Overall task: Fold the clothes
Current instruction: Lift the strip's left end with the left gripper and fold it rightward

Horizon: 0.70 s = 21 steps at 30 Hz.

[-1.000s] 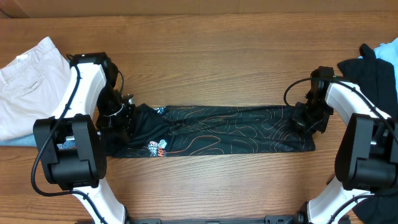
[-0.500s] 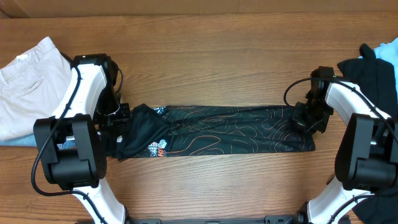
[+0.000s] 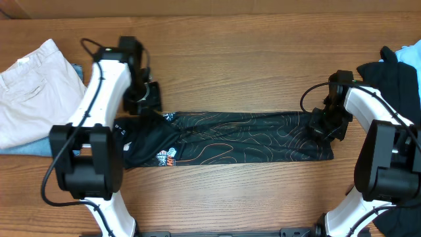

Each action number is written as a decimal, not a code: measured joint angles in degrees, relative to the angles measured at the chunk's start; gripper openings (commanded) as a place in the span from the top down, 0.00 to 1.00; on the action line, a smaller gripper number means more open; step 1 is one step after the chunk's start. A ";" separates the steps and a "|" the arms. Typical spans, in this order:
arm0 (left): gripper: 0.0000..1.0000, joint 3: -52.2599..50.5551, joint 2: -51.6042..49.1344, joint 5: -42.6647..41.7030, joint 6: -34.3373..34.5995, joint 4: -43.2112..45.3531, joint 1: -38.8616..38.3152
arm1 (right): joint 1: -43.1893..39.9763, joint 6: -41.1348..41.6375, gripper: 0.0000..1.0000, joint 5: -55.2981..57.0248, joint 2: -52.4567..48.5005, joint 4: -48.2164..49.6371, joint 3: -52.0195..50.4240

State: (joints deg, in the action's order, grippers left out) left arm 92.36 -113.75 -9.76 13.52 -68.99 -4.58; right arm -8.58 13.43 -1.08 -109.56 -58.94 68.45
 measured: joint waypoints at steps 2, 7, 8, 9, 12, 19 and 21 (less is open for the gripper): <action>0.40 -0.20 0.00 0.48 2.64 1.53 -2.08 | 0.00 0.02 0.80 0.00 0.00 0.02 0.00; 0.45 -0.87 0.00 0.79 9.16 2.64 -5.25 | 0.00 0.00 0.80 0.00 0.00 0.02 0.00; 0.46 -0.92 -0.02 0.81 10.29 2.64 -5.46 | 0.00 0.02 0.80 0.00 0.00 0.02 0.00; 0.48 -0.94 -0.02 0.96 11.45 2.62 -5.49 | 0.00 0.02 0.80 0.02 0.00 0.04 0.00; 0.49 -1.05 -0.02 1.88 14.62 2.49 -5.42 | 0.00 0.00 0.80 0.00 0.00 0.02 0.00; 0.50 -2.21 -0.02 4.90 19.39 2.51 -5.42 | -0.02 0.02 0.80 0.00 0.00 0.00 0.00; 0.49 -3.21 -0.04 5.53 19.85 2.93 -5.42 | 0.00 0.00 0.80 0.02 0.00 0.02 0.00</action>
State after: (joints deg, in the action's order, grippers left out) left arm 89.14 -113.80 -4.23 33.36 -66.06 -10.00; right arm -8.58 13.43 -1.06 -109.56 -58.92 68.45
